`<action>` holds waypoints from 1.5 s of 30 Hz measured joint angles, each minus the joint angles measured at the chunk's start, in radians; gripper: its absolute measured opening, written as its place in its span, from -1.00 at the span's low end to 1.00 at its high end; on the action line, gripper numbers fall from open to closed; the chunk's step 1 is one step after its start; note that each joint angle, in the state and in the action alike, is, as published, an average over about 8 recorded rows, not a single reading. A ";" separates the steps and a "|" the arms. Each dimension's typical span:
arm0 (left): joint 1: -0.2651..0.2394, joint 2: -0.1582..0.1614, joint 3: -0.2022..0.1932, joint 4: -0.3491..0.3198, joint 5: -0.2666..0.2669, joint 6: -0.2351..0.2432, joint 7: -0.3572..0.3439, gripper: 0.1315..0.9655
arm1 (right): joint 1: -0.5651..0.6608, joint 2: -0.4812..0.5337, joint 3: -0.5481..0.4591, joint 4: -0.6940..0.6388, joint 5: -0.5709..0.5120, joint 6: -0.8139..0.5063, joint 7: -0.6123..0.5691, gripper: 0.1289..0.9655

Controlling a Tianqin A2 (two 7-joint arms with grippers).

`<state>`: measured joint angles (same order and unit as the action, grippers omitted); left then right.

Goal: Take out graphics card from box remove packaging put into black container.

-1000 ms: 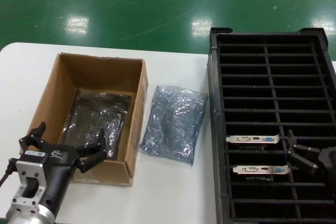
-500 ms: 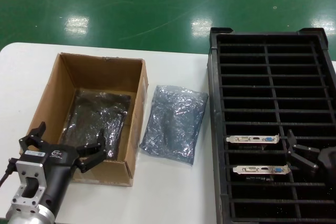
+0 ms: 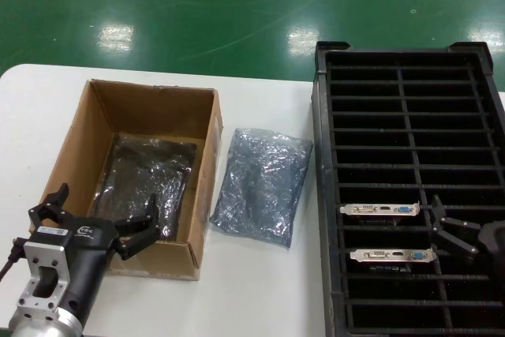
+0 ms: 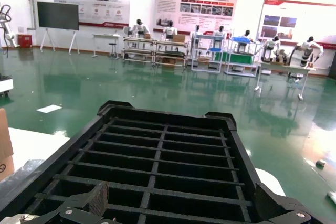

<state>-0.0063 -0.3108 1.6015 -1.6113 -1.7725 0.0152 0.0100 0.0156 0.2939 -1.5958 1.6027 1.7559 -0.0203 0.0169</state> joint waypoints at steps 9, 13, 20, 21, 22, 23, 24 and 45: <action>0.000 0.000 0.000 0.000 0.000 0.000 0.000 1.00 | 0.000 0.000 0.000 0.000 0.000 0.000 0.000 1.00; 0.000 0.000 0.000 0.000 0.000 0.000 0.000 1.00 | 0.000 0.000 0.000 0.000 0.000 0.000 0.000 1.00; 0.000 0.000 0.000 0.000 0.000 0.000 0.000 1.00 | 0.000 0.000 0.000 0.000 0.000 0.000 0.000 1.00; 0.000 0.000 0.000 0.000 0.000 0.000 0.000 1.00 | 0.000 0.000 0.000 0.000 0.000 0.000 0.000 1.00; 0.000 0.000 0.000 0.000 0.000 0.000 0.000 1.00 | 0.000 0.000 0.000 0.000 0.000 0.000 0.000 1.00; 0.000 0.000 0.000 0.000 0.000 0.000 0.000 1.00 | 0.000 0.000 0.000 0.000 0.000 0.000 0.000 1.00; 0.000 0.000 0.000 0.000 0.000 0.000 0.000 1.00 | 0.000 0.000 0.000 0.000 0.000 0.000 0.000 1.00; 0.000 0.000 0.000 0.000 0.000 0.000 0.000 1.00 | 0.000 0.000 0.000 0.000 0.000 0.000 0.000 1.00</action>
<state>-0.0063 -0.3108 1.6015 -1.6113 -1.7725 0.0152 0.0100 0.0156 0.2939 -1.5958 1.6027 1.7559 -0.0203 0.0169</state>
